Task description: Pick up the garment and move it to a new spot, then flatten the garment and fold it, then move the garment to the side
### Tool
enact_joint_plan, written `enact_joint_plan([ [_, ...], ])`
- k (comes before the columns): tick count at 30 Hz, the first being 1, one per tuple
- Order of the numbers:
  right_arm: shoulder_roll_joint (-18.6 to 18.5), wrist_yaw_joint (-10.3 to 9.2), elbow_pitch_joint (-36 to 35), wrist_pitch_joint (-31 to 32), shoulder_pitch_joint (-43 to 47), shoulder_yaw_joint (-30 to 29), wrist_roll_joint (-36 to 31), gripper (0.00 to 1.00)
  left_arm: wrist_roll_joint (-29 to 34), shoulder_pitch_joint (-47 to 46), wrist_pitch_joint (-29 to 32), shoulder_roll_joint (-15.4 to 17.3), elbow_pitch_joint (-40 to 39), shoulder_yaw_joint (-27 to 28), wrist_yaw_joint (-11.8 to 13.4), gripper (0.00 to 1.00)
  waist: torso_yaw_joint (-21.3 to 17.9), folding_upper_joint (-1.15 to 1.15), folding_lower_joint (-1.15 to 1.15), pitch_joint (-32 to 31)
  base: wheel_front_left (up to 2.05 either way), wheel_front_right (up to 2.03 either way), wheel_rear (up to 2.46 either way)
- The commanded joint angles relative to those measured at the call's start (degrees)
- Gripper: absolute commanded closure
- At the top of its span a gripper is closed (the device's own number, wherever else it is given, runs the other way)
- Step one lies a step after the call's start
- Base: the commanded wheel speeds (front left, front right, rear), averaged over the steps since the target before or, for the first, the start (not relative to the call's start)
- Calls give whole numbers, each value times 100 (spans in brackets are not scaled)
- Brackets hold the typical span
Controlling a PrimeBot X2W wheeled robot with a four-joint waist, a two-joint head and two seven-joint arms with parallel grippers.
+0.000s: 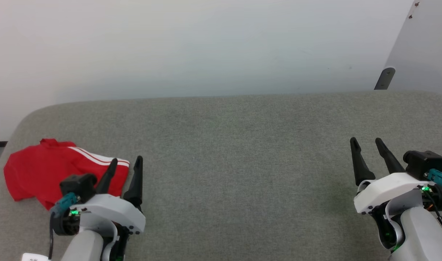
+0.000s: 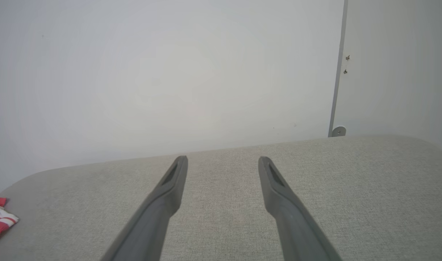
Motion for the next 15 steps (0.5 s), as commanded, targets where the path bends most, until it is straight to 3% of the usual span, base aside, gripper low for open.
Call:
enact_joint_plan([
  [1,-35,3,5,-47,-127,-22,-99,0,101,-112,-47,37,-4,13,-35,0,3,0,0,0,0,0,0],
  [15,-50,3,143,-227,-143,-123,-666,0,482,-255,-222,84,321,-19,-152,0,13,0,0,-2,0,0,0],
])
